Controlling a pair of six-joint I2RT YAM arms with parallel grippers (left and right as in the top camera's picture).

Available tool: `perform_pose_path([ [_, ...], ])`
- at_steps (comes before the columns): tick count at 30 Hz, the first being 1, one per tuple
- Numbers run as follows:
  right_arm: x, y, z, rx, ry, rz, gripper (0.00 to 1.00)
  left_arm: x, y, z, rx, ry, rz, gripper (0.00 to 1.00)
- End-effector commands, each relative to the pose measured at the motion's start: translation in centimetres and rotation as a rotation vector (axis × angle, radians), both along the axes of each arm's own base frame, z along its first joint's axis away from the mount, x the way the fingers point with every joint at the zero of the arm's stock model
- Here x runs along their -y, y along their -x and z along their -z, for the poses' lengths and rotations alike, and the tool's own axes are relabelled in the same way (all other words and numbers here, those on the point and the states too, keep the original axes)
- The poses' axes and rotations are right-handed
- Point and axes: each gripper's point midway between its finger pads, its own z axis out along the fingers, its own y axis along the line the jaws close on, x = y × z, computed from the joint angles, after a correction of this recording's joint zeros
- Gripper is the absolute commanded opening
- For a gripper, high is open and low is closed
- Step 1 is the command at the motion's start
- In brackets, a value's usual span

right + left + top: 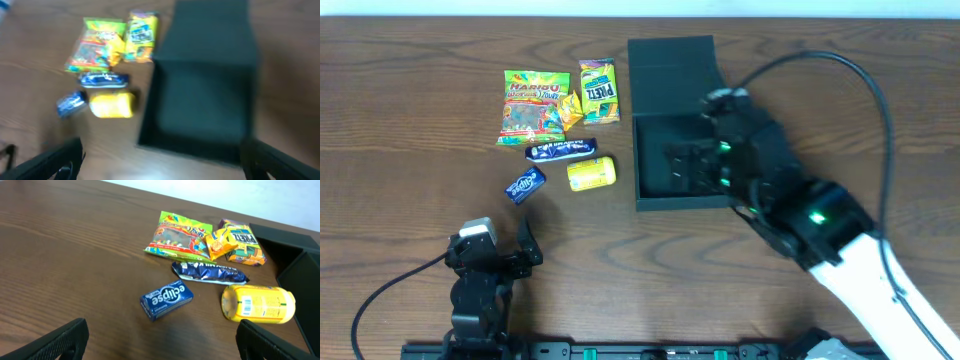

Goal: Pack container

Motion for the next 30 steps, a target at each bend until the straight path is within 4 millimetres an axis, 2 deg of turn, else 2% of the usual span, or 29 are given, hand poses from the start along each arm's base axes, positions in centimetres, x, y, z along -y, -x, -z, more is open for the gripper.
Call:
perform_pose_path([
  [1, 3.7, 1.7, 0.1, -0.029, 0.090, 0.038, 0.99, -0.3, 0.0, 0.9, -0.020, -0.025, -0.008, 0.95],
  [4, 6.6, 4.6, 1.3, -0.124, 0.168, 0.051, 0.99, -0.3, 0.0, 0.9, -0.020, -0.025, -0.008, 0.95],
  [8, 8.2, 7.2, 1.8, -0.185, 0.209, 0.045, 0.99, -0.3, 0.0, 0.9, -0.020, -0.025, -0.008, 0.95],
  [11, 8.7, 8.2, 1.8, -0.199, 0.217, 0.044, 0.99, -0.3, 0.0, 0.9, -0.020, -0.025, -0.008, 0.95],
  [25, 8.9, 8.5, 2.0, -0.213, 0.225, 0.043, 0.99, -0.3, 0.0, 0.9, -0.018, -0.025, -0.008, 0.95],
  [30, 8.9, 8.5, 2.0, -0.213, 0.225, 0.043, 0.99, 0.2, 0.0, 0.9, -0.017, -0.006, 0.020, 0.95],
])
